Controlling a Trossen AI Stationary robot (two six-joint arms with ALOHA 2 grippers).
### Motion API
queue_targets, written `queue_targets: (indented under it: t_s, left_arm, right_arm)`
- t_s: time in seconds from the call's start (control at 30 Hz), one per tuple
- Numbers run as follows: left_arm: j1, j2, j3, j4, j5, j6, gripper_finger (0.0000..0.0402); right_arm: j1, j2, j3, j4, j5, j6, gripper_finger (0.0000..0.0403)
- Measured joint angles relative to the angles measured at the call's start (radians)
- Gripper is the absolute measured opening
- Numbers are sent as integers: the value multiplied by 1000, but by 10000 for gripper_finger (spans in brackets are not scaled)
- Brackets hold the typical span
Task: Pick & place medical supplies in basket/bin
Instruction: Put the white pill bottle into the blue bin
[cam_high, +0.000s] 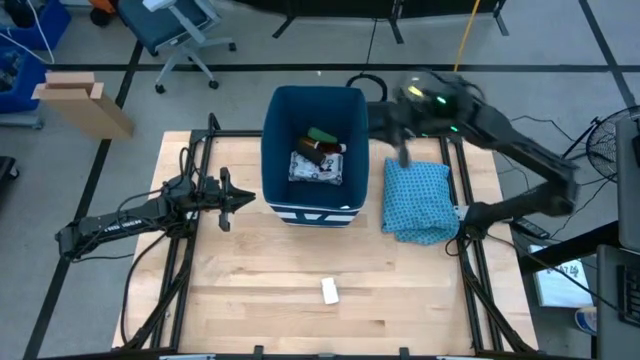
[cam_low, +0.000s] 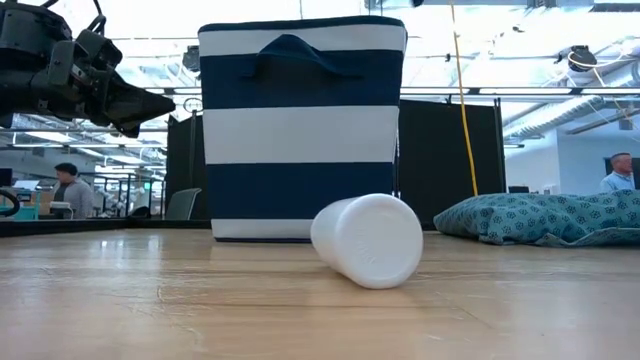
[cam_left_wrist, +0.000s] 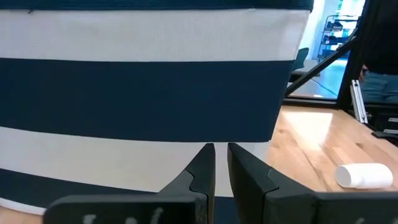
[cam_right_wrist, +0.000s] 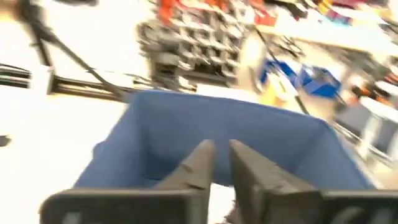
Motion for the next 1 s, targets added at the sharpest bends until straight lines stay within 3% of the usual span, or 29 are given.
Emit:
queue_targets:
  t_s: [0.13, 0.33, 0.53, 0.67, 0.73, 0.87, 1.0]
  left_arm:
    - [0, 0, 0, -1, 2, -25, 47]
    - [0, 0, 0, 26, 3, -70, 47]
    - [0, 0, 0, 69, 30, -34, 47]
    - [-24, 1, 19, 105, 132, 15, 47]
    - [-62, 16, 59, 105, 133, 45, 47]
    - [-158, 92, 203, 64, 68, 120, 47]
    - [-230, 214, 402, -84, -96, 150, 47]
  right_arm:
    - [45, -211, -261, 96, -124, 36, 12]
    - [140, -496, -720, 431, -122, 154, 3]
    - [174, -680, -1061, 685, -117, 211, 1]
    - [174, -734, -1233, 856, -120, 279, 1]
    - [174, -738, -1309, 948, -115, 303, 1]
    - [169, -739, -1408, 1053, -66, 283, 1]
    - [136, -740, -1415, 1065, -69, 283, 1]
